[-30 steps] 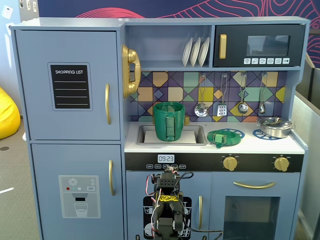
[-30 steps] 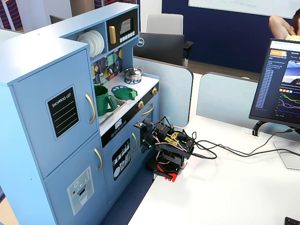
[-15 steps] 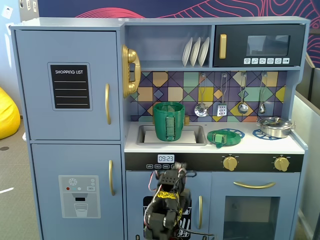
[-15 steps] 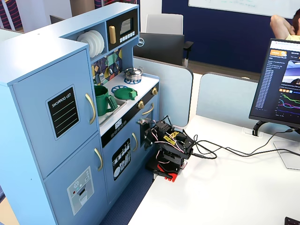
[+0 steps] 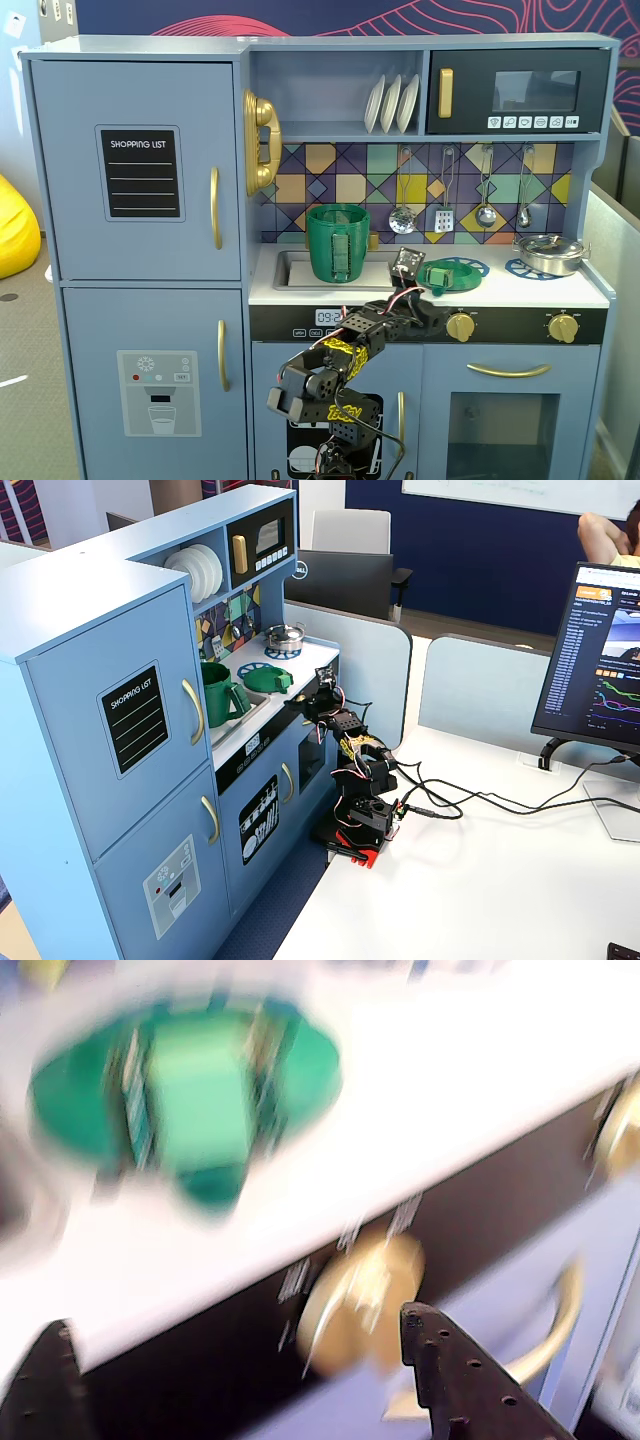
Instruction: Pick up the lid from the counter and put it on the green recipient
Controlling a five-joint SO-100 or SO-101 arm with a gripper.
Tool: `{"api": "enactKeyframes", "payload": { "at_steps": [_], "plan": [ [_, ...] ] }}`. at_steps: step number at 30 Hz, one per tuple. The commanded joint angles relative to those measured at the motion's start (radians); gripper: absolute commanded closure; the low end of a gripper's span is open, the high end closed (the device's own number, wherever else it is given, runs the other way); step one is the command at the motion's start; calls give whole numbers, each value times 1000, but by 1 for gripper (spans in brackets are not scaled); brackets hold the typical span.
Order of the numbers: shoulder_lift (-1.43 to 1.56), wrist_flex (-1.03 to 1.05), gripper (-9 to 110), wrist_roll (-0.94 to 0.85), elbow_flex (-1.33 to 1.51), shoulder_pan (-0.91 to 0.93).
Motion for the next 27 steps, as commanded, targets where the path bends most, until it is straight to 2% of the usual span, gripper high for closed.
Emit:
{"api": "enactKeyframes", "payload": {
  "at_steps": [1, 27],
  "plan": [
    [-34, -120, 60, 14, -87, 12],
    [-588, -302, 63, 25, -465, -78]
  ]
}}
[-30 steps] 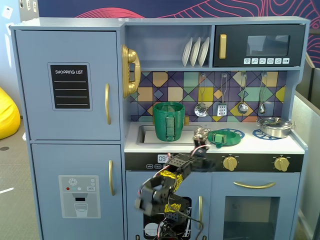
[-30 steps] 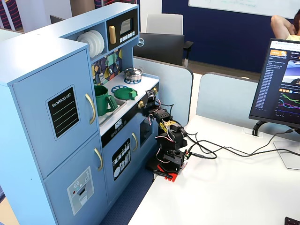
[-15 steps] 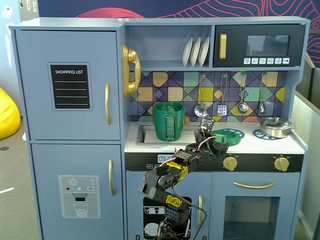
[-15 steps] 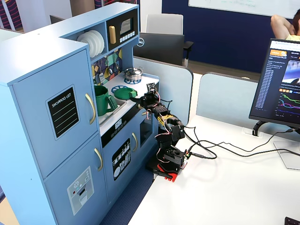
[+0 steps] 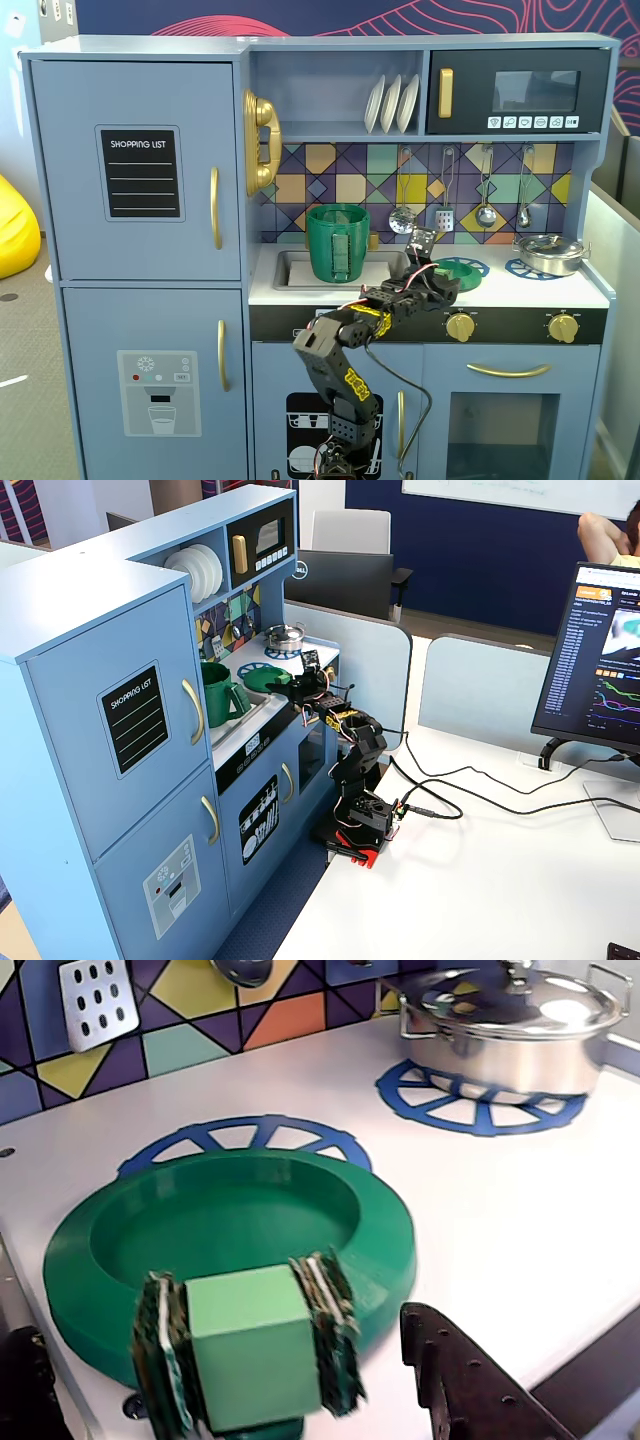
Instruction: Pick up the lid from the counter and put it on the green recipient
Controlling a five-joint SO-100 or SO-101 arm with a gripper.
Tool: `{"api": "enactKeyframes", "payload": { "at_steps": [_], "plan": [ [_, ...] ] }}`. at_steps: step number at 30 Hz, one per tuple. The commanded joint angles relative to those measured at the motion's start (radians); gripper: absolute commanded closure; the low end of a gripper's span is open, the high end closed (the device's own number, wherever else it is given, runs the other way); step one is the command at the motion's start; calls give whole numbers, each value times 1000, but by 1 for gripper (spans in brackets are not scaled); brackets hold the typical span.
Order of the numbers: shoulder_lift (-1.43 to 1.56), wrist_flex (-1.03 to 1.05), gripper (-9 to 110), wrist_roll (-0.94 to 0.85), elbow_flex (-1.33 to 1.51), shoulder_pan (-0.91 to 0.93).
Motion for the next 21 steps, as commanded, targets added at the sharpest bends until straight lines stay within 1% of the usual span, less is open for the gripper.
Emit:
{"api": "enactKeyframes", "payload": {
  "at_steps": [1, 4, 6, 7, 8, 9, 12, 16, 19, 21],
  "plan": [
    [-52, -40, 64, 15, -121, -15],
    [-109, -54, 65, 18, -166, -14],
    [-135, -60, 69, 2, -184, -12],
    [-141, -60, 77, -23, -186, -14],
    [-146, -60, 93, -63, -181, -21],
    [-156, -78, 101, -69, -181, -28],
    [-172, -109, 102, -11, -192, -38],
    [-140, -132, 102, 3, -202, -67],
    [-98, -94, 102, -6, -252, -87],
    [-61, -26, 102, -3, -308, -103]
  ]
}}
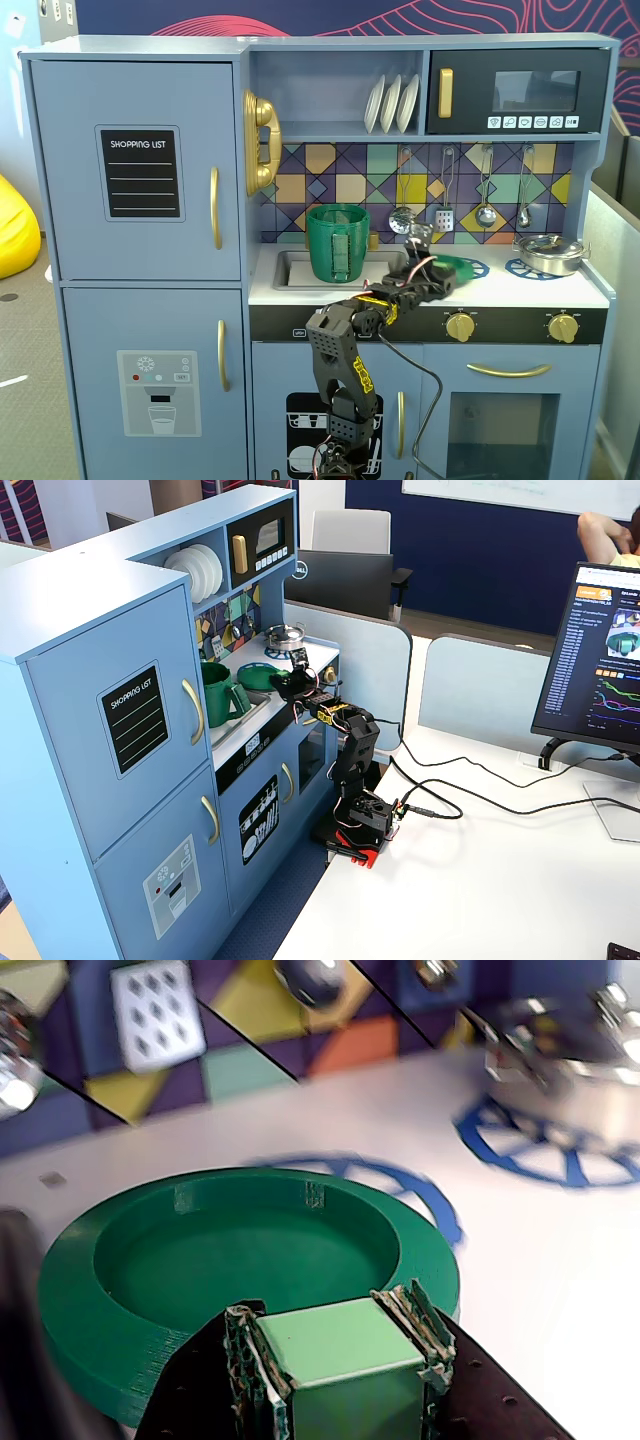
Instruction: Pick up the lid from the counter and put it on the green recipient
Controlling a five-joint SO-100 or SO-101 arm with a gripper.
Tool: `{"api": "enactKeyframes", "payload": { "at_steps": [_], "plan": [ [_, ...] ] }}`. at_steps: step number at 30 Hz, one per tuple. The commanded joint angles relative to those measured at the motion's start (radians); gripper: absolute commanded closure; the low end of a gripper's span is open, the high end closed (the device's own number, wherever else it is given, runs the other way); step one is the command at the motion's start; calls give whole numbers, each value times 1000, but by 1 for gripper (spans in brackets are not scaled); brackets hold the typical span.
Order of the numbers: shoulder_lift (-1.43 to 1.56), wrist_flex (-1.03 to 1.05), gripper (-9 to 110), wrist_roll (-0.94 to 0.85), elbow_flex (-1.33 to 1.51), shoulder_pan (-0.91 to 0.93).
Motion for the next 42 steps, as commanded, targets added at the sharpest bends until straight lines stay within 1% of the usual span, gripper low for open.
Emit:
{"api": "enactKeyframes", "payload": {
  "at_steps": [1, 5, 9, 13, 19, 28, 42],
  "plan": [
    [129, 92, 102, 9, -175, -34],
    [184, 258, 102, 0, -299, -61],
    [218, 376, 102, -3, -411, -100],
    [250, 449, 102, 14, -491, -153],
    [272, 666, 102, -6, -627, -245],
    [261, 712, 102, -46, -641, -371],
    [141, 661, 102, -78, -672, -445]
  ]
}}
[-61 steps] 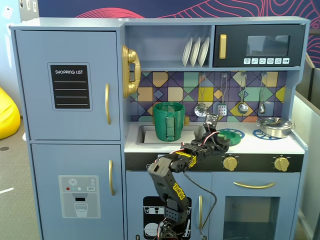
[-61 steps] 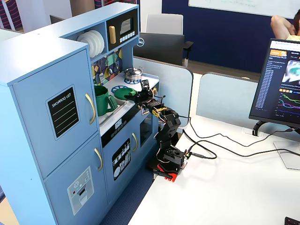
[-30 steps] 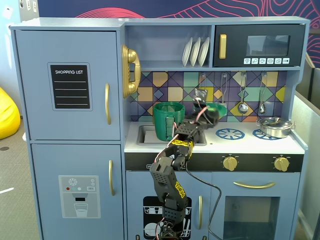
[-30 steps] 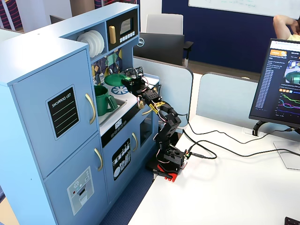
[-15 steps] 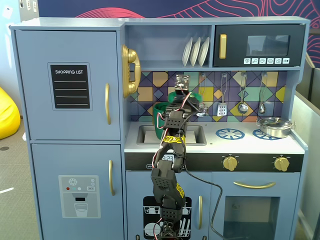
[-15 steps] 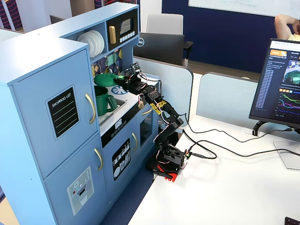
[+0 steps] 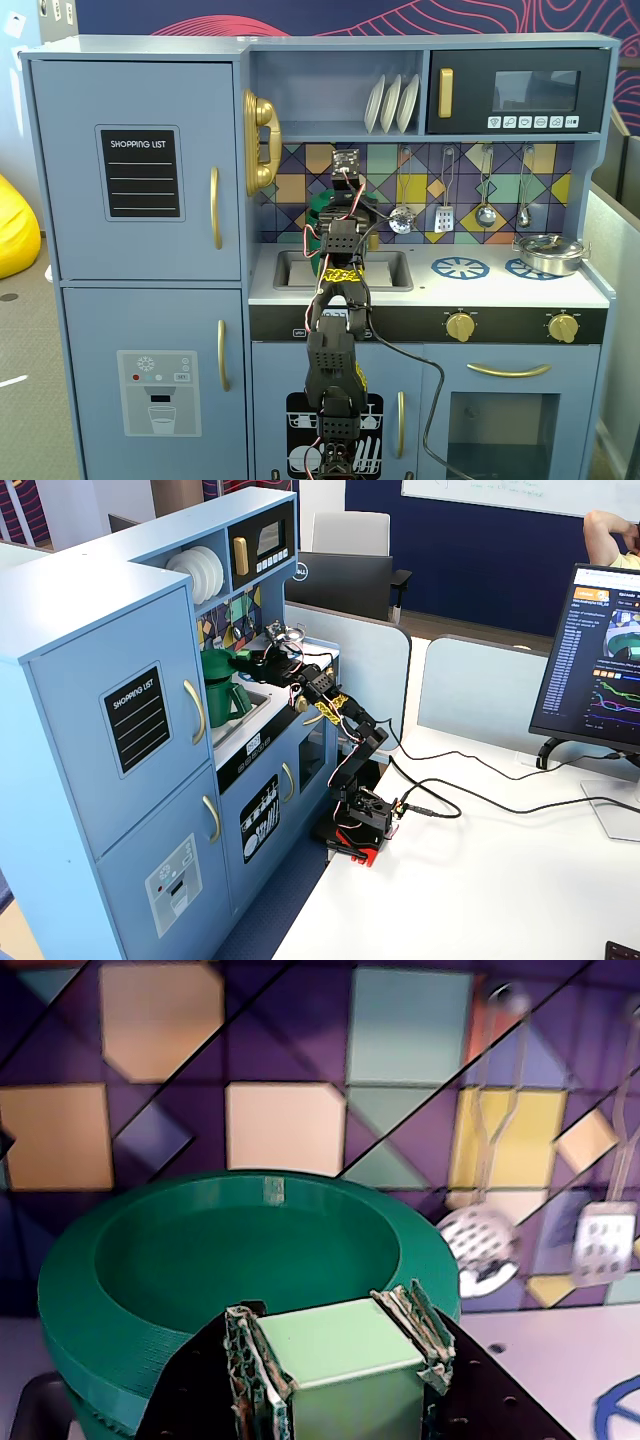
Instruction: Pick up the lid from the counter and put it on the green recipient
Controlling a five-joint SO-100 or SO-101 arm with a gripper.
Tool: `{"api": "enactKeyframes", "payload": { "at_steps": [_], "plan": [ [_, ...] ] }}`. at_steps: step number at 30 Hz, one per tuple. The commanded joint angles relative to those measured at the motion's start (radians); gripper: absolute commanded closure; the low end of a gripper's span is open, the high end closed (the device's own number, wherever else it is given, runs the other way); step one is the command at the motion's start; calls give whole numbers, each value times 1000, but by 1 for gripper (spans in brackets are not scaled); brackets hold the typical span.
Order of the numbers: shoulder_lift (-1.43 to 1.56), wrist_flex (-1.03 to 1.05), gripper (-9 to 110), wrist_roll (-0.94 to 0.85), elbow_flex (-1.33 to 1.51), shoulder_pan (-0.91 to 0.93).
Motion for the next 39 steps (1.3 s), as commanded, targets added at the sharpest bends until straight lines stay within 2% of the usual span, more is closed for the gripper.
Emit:
{"api": "enactKeyframes", "payload": {
  "at_steps": [1, 12, 25, 29, 34, 39],
  "plan": [
    [-12, -48, 102, -11, -87, -15],
    [-78, -92, 102, -20, -84, -32],
    [-5, -84, 101, -25, 15, -15],
    [5, -81, 93, 8, 17, -14],
    [25, -103, 73, 71, 12, -11],
    [72, -104, 67, 77, 3, -26]
  ]
}}
